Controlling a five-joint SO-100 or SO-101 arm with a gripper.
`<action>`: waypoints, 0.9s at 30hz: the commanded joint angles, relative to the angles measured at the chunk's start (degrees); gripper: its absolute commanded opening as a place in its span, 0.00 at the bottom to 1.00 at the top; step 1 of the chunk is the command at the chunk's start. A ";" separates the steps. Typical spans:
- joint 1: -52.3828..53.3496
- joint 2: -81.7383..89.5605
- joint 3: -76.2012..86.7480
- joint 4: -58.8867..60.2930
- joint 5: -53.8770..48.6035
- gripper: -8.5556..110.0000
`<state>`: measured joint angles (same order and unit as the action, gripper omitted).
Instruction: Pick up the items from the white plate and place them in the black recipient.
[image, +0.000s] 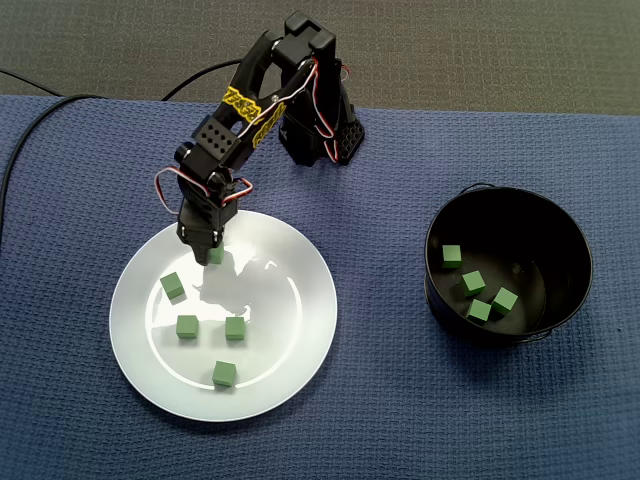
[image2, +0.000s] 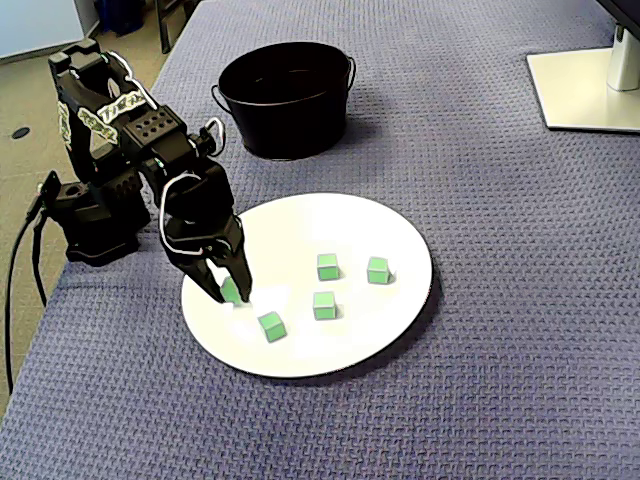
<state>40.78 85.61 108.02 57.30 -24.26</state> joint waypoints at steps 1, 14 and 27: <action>1.76 9.05 -10.11 8.79 1.93 0.07; -45.44 29.09 -54.58 26.98 17.49 0.07; -84.38 -11.95 -56.34 27.42 7.56 0.07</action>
<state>-39.20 83.06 52.47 86.40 -14.33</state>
